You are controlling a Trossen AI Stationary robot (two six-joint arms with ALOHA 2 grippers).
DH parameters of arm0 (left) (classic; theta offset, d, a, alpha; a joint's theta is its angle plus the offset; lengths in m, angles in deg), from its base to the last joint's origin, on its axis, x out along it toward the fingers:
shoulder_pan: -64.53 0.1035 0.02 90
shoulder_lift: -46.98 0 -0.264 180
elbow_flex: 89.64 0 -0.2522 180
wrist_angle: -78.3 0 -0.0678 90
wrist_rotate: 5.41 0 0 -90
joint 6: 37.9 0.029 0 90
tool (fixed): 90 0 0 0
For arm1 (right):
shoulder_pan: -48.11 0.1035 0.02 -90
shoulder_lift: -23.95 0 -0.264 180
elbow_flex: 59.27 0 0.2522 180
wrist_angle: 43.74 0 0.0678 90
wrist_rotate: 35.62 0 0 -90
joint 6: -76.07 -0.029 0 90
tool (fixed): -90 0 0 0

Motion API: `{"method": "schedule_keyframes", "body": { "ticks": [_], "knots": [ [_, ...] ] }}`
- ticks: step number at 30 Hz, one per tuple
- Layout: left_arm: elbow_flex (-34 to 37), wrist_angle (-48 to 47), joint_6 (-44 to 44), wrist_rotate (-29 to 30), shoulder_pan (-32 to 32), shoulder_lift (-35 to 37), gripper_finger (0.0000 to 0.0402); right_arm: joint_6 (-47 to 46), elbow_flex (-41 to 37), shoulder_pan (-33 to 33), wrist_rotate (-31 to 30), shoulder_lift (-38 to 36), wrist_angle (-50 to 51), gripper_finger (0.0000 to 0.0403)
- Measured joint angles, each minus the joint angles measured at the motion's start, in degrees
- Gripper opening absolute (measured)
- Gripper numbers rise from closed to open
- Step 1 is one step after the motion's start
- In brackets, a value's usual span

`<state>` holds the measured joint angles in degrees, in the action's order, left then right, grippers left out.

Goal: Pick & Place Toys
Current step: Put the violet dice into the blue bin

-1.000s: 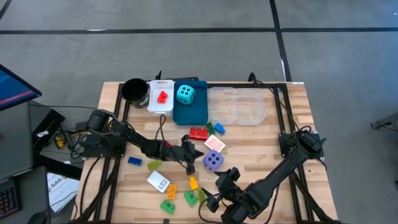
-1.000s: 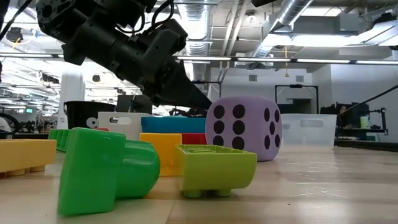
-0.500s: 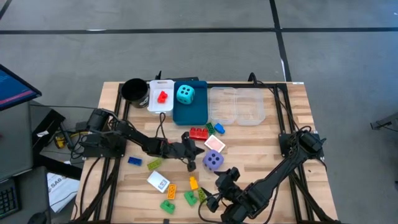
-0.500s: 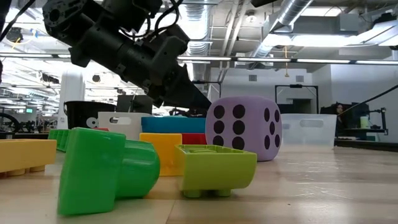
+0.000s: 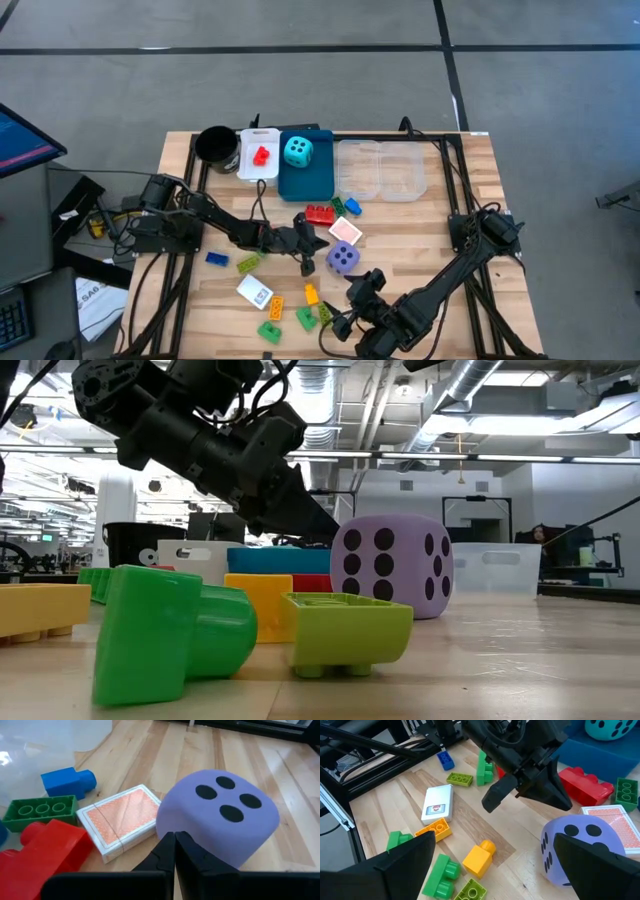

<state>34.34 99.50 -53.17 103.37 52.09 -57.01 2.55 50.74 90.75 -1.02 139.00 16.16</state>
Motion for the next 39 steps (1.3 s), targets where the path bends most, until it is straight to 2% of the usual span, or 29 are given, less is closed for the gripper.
{"method": "schedule_keyframes", "body": {
  "ticks": [18, 28, 33, 39],
  "knots": [
    [0.0, 0.03, -0.68, -7.13, -2.22, -0.08, 0.0, 0.0, 0.0, -0.01, 0.01, 0.0, -0.07, 0.04],
    [0.0, 0.03, -1.73, -7.33, -4.22, -0.1, 0.0, 0.0, 0.0, -0.01, 0.02, 0.0, -0.07, 0.04],
    [0.0, 0.03, -1.74, -8.69, -4.26, -0.1, 0.0, 0.0, 0.0, -0.01, 0.03, 0.0, -0.07, 0.04],
    [0.0, -0.14, -1.64, -7.31, -2.96, -0.1, 0.0, 0.0, 0.0, 0.08, 0.03, 0.0, -0.22, 0.04]
  ]
}}
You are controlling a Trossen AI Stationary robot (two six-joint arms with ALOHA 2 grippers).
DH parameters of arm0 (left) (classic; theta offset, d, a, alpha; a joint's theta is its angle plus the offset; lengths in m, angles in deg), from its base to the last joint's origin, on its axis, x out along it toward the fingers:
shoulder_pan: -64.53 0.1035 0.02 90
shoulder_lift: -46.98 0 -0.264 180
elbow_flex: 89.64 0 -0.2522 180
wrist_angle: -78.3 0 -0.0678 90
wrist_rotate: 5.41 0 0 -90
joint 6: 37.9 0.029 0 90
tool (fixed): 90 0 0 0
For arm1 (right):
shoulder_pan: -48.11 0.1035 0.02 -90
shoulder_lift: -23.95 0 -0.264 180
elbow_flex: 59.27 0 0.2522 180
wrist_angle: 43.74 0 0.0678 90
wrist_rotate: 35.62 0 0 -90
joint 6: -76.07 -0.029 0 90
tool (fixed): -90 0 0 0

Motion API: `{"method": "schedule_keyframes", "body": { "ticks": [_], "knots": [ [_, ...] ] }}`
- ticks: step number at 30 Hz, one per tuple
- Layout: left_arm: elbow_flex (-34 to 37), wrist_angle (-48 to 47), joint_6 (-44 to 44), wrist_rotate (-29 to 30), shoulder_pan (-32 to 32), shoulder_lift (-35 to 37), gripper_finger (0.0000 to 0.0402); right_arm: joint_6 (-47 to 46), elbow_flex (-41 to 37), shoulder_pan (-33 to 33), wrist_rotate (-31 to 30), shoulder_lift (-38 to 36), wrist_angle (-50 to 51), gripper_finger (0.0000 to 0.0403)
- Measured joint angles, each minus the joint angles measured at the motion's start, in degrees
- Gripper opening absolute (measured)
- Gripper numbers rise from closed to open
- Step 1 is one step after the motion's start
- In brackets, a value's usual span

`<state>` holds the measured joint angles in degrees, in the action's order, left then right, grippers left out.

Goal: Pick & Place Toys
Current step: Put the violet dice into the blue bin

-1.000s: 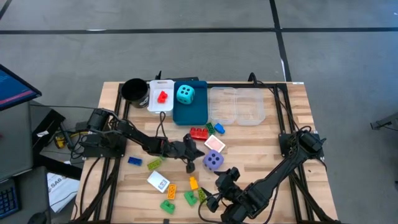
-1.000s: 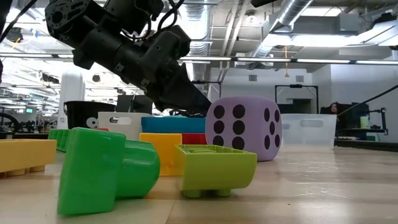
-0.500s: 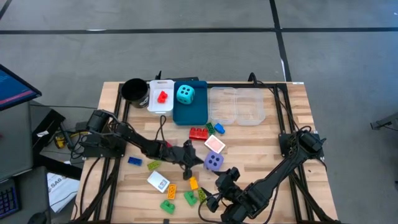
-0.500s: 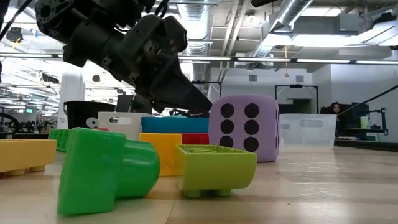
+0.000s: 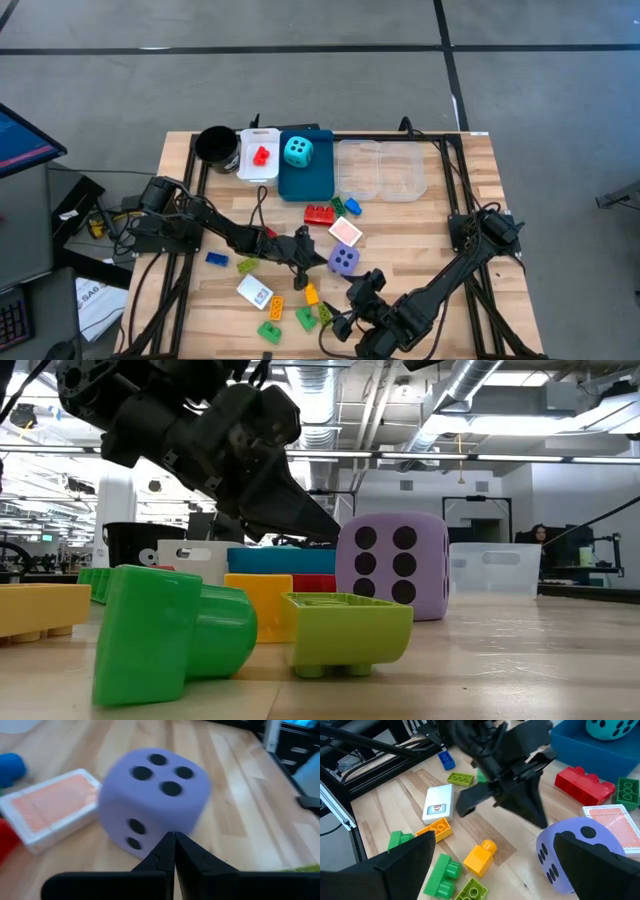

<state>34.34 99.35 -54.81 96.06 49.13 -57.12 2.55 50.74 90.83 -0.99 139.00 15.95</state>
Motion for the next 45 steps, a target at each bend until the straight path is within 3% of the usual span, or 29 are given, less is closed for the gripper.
{"method": "schedule_keyframes", "body": {
  "ticks": [45],
  "knots": [
    [0.01, 1.29, -1.6, -0.34, -0.37, 0.0, 0.0, 0.61, 0.01, -0.01, 0.02, 0.0, 0.05, 0.04]
  ]
}}
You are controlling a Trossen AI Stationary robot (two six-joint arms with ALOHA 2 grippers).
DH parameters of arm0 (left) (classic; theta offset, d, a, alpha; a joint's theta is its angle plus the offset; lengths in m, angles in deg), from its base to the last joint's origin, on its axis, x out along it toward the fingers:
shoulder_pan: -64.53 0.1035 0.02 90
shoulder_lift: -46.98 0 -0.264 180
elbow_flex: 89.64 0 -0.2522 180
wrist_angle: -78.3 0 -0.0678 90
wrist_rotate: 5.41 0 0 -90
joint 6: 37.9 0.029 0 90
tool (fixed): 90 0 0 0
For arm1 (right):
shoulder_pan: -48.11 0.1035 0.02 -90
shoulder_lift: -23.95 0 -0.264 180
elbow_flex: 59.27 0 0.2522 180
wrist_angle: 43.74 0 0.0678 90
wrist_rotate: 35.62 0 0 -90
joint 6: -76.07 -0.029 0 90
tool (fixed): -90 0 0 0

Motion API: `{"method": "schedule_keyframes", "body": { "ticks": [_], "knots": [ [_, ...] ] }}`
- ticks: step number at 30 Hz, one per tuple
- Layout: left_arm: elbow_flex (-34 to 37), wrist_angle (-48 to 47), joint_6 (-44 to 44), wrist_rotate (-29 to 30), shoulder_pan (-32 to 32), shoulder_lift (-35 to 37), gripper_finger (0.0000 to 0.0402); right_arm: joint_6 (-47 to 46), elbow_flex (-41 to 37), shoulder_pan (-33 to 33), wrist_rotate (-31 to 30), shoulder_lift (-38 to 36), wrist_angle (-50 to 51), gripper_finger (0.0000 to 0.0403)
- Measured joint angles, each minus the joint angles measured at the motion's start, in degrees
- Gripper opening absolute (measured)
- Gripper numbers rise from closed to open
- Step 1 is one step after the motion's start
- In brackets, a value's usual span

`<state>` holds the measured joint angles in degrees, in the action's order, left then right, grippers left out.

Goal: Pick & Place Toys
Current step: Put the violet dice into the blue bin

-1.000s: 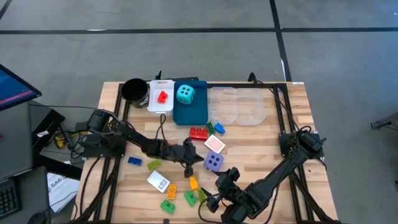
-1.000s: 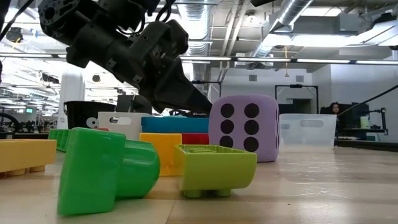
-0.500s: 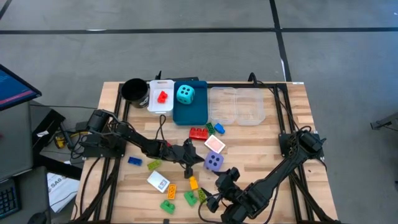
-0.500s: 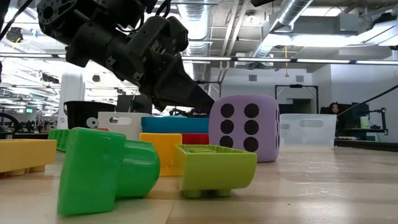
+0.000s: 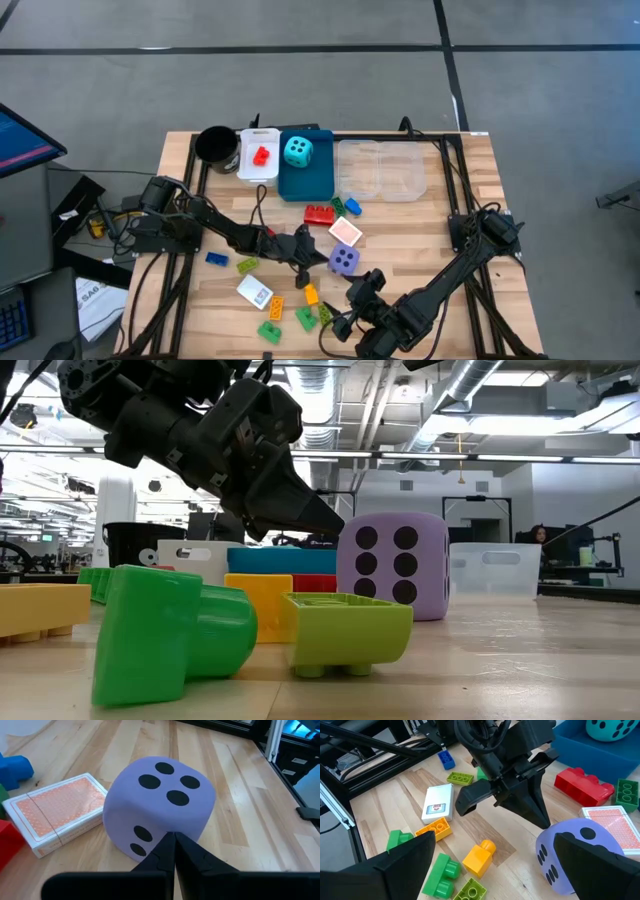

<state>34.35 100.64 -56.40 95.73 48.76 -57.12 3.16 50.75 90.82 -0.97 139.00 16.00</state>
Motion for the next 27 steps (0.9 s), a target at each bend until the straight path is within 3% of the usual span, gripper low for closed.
{"method": "schedule_keyframes", "body": {
  "ticks": [23, 27],
  "knots": [
    [-1.69, -2.27, 3.26, 1.97, 0.55, -0.02, 0.0, -0.15, -0.01, 0.01, 0.0, 0.0, -0.15, 0.04],
    [-1.69, -1.65, 3.17, -0.1, 0.53, -0.02, 0.0, -0.13, -0.01, 0.01, 0.0, 0.0, -0.14, 0.04]
  ]
}}
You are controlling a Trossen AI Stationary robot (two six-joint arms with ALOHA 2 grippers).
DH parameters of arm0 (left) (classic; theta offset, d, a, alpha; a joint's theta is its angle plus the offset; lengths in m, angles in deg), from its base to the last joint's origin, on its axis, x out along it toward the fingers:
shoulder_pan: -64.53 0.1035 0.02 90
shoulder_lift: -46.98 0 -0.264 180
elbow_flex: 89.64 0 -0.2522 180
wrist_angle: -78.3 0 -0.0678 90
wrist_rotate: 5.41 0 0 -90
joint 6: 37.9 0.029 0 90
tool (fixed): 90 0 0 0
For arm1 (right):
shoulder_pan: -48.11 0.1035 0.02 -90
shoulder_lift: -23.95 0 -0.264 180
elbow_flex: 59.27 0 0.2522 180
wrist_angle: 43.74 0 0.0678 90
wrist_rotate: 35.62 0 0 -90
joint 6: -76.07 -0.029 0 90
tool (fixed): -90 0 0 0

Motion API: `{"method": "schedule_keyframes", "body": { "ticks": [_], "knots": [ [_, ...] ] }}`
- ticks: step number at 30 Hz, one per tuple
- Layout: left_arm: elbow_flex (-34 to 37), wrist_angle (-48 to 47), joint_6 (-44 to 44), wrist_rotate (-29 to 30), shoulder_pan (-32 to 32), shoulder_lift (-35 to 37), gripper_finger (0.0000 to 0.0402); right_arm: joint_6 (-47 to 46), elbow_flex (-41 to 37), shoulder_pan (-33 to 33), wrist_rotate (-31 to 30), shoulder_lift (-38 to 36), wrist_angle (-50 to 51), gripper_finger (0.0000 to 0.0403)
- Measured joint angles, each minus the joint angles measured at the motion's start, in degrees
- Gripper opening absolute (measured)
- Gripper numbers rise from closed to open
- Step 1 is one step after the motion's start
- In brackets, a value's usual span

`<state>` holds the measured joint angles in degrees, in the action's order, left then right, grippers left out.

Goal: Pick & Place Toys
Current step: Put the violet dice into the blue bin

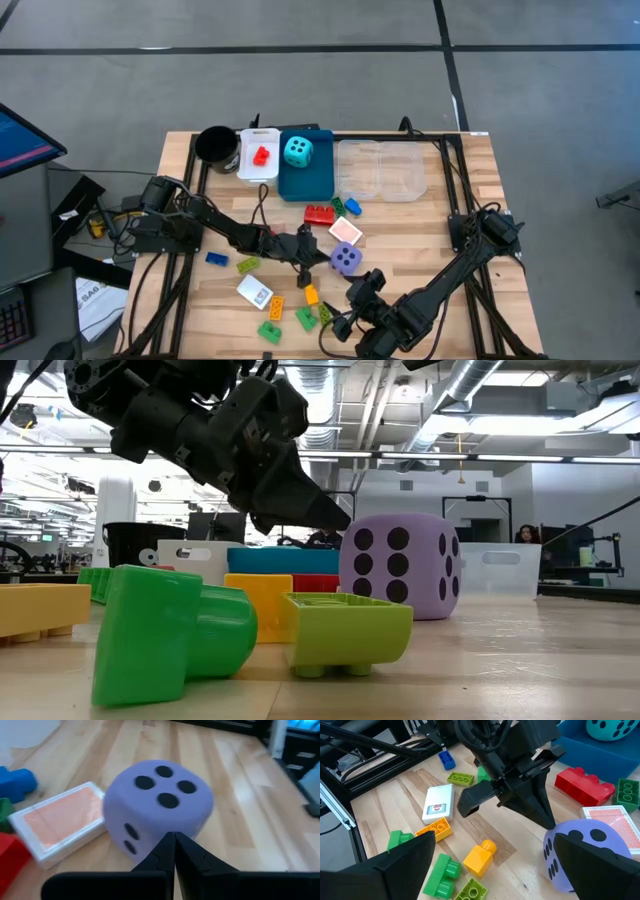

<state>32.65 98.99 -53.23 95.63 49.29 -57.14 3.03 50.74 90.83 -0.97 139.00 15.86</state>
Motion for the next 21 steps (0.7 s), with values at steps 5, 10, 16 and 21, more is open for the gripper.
{"method": "schedule_keyframes", "body": {
  "ticks": [5, 10, 16, 21],
  "knots": [
    [0.0, 3.82, 0.67, -1.86, 0.06, -0.01, 0.0, 0.13, 0.01, 0.0, 0.0, 0.0, 0.01, 0.04],
    [0.0, 2.63, 4.93, 3.96, 1.58, 0.0, 0.0, 0.13, 0.0, 0.0, 0.0, 0.0, 0.01, 0.04],
    [0.02, -2.7, 4.82, 6.24, 3.28, 0.0, 0.0, 0.15, 0.0, 0.0, 0.0, 0.0, 0.03, 0.04],
    [0.02, -2.13, 4.21, 4.82, 2.79, 0.0, 0.0, 1.03, 0.0, -0.15, 0.0, 0.0, -0.21, 0.04]
  ]
}}
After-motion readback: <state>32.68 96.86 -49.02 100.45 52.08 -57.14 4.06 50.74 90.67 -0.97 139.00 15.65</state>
